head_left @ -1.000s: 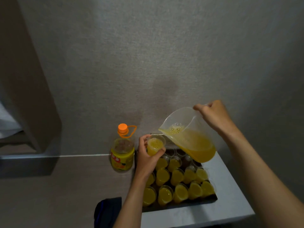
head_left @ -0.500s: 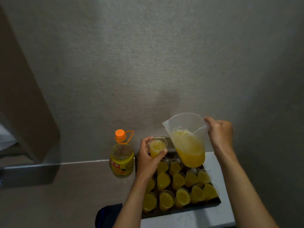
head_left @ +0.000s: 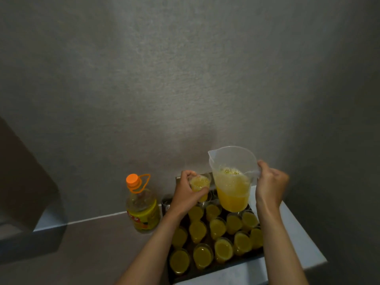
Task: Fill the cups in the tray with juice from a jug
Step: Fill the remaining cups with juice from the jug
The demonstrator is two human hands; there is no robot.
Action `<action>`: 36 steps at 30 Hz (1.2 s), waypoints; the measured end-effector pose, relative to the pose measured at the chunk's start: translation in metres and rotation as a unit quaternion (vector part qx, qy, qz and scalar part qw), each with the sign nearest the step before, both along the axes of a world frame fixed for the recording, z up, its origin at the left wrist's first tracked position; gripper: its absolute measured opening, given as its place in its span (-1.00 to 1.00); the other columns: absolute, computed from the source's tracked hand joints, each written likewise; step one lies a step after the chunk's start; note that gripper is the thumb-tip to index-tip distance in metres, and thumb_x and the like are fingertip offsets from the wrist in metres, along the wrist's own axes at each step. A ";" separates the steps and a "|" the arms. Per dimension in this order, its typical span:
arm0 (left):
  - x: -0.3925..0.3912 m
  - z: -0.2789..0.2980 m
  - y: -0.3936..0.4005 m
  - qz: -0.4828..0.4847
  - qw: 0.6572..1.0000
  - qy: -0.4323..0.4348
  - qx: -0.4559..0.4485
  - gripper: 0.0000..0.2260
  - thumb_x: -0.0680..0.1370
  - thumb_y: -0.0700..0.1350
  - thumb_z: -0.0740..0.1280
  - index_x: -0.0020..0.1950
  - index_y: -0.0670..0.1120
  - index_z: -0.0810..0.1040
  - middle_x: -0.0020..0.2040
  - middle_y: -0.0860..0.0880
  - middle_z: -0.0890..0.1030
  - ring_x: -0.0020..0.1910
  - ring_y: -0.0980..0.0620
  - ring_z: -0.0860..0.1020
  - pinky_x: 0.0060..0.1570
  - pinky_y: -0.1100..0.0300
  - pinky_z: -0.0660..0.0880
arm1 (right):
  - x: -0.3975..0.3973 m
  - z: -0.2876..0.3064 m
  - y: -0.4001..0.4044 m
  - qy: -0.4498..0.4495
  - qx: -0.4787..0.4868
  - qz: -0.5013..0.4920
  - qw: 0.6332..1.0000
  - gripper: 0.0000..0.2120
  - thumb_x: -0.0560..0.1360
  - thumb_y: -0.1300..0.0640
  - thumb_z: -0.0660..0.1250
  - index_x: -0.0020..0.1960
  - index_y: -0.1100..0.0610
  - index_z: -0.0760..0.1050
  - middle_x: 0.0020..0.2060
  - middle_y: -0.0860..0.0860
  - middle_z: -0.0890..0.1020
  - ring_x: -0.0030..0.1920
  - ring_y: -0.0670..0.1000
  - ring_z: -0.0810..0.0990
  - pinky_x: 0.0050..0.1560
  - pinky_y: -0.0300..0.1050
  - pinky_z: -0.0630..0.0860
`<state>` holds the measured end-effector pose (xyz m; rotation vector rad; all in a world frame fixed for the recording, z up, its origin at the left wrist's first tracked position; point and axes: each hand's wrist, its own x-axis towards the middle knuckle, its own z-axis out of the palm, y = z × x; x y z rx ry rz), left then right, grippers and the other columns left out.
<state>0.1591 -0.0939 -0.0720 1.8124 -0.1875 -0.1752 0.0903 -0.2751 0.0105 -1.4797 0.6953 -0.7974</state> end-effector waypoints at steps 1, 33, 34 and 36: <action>0.003 0.001 -0.003 -0.017 1.000 0.002 0.018 -0.57 0.49 -0.14 0.52 0.24 0.02 0.38 0.15 0.05 0.53 -0.03 0.12 0.59 -0.30 0.44 0.49 | -0.001 0.000 -0.004 -0.003 0.002 -0.003 1.000 -0.58 0.59 0.12 0.37 -0.41 0.18 0.41 -0.51 0.09 0.38 -0.46 0.04 0.34 -0.36 -0.08 0.33; 0.078 -0.086 -0.125 -0.261 0.890 -0.091 0.362 -0.46 0.28 0.05 0.54 0.12 0.01 0.34 0.09 0.04 0.37 0.09 0.00 0.37 0.01 0.07 0.49 | -0.020 -0.020 -0.110 -0.027 0.001 -0.067 0.997 -0.52 0.60 0.21 0.36 -0.47 0.19 0.36 -0.60 -0.03 0.27 -0.51 0.01 0.22 -0.42 -0.14 0.24; 0.079 -0.087 -0.127 -0.272 0.879 -0.092 0.382 -0.45 0.29 0.05 0.54 0.14 0.01 0.34 0.11 0.03 0.37 0.11 -0.01 0.36 0.07 0.02 0.50 | -0.020 -0.021 -0.111 -0.025 -0.002 -0.066 0.998 -0.51 0.60 0.21 0.36 -0.48 0.18 0.35 -0.61 -0.05 0.27 -0.52 -0.01 0.21 -0.43 -0.15 0.23; 0.081 -0.090 -0.131 -0.291 0.859 -0.098 0.411 -0.46 0.31 0.02 0.55 0.14 -0.01 0.33 0.15 0.01 0.35 0.15 -0.02 0.33 0.12 0.00 0.48 | -0.018 -0.023 -0.113 -0.019 -0.005 -0.063 0.998 -0.50 0.60 0.21 0.36 -0.49 0.17 0.34 -0.62 -0.08 0.26 -0.53 -0.04 0.20 -0.45 -0.16 0.22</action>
